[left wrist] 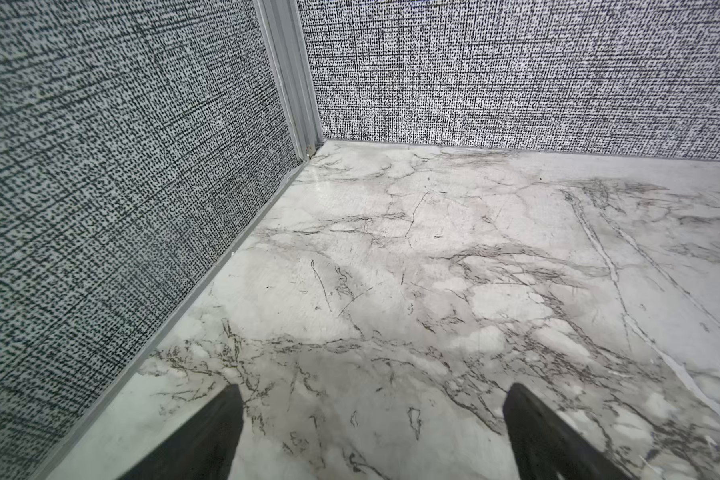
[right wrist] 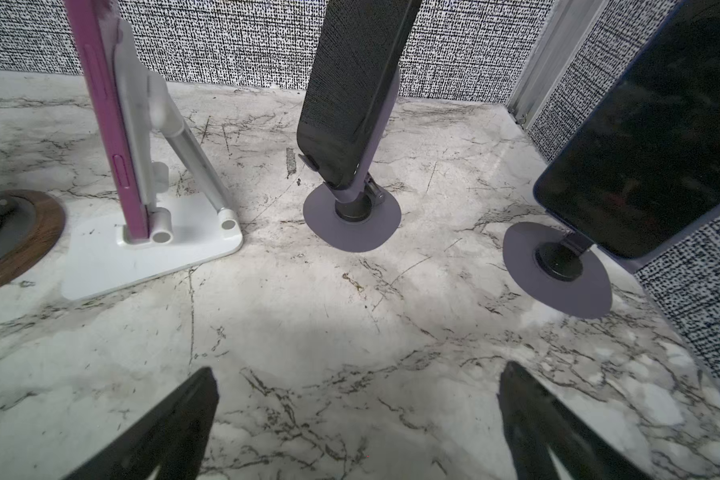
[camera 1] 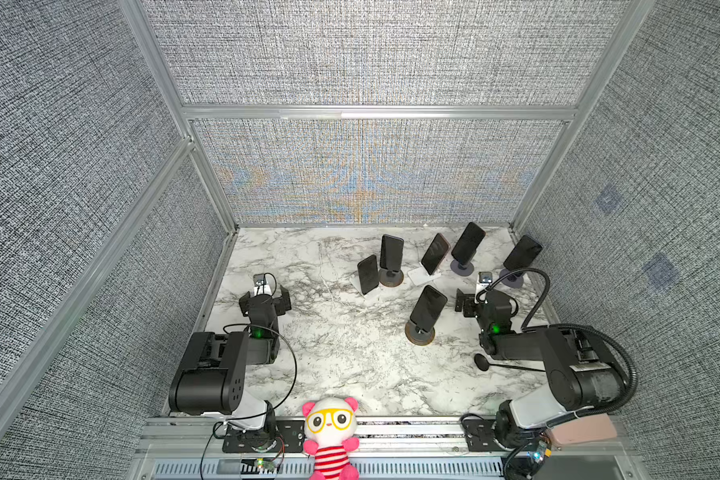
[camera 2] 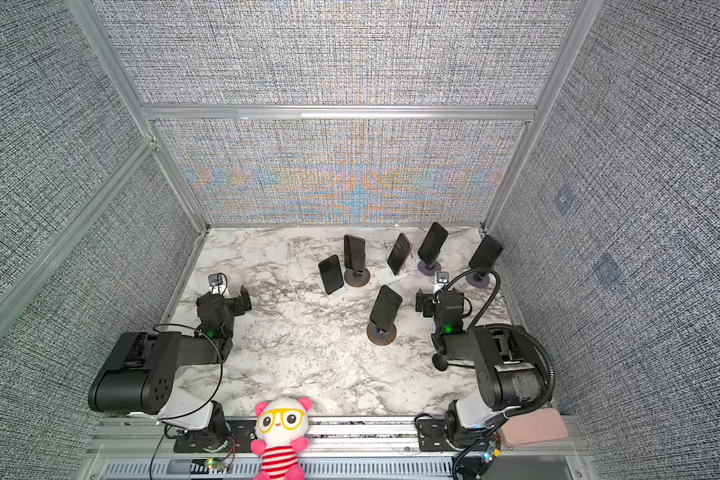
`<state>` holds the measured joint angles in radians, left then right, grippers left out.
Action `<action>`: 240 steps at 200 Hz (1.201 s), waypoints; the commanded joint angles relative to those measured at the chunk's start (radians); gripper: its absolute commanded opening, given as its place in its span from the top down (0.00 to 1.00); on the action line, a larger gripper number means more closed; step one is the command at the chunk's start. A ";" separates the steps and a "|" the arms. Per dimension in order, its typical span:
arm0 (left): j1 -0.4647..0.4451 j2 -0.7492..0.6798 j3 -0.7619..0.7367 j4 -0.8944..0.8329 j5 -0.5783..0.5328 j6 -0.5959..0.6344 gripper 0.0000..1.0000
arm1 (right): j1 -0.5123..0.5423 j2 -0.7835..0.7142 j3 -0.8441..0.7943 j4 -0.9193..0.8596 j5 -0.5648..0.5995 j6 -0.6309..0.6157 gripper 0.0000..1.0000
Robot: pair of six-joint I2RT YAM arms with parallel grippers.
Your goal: Remove the phone from the phone stand
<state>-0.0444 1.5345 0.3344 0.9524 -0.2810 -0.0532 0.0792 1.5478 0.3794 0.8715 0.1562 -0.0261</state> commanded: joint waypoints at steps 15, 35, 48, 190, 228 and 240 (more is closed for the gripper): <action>0.001 -0.002 -0.001 0.034 0.006 0.003 0.02 | -0.002 -0.003 0.001 0.024 0.000 0.003 0.01; 0.001 -0.003 -0.001 0.034 0.005 0.003 0.02 | -0.002 -0.003 0.001 0.025 0.000 0.002 0.01; 0.001 -0.003 -0.001 0.034 0.005 0.003 0.02 | -0.001 -0.004 -0.002 0.024 0.000 0.002 0.01; 0.001 -0.002 0.001 0.033 0.007 0.003 0.02 | -0.001 -0.003 0.000 0.024 -0.002 0.003 0.01; 0.001 -0.001 0.006 0.024 0.009 0.001 0.02 | -0.006 -0.004 0.007 0.013 -0.016 0.007 0.01; 0.001 -0.001 0.006 0.024 0.009 0.001 0.02 | -0.016 -0.004 0.007 0.008 -0.031 0.011 0.01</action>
<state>-0.0444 1.5345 0.3347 0.9524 -0.2802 -0.0528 0.0746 1.5478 0.3794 0.8711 0.1505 -0.0261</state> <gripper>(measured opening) 0.984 0.992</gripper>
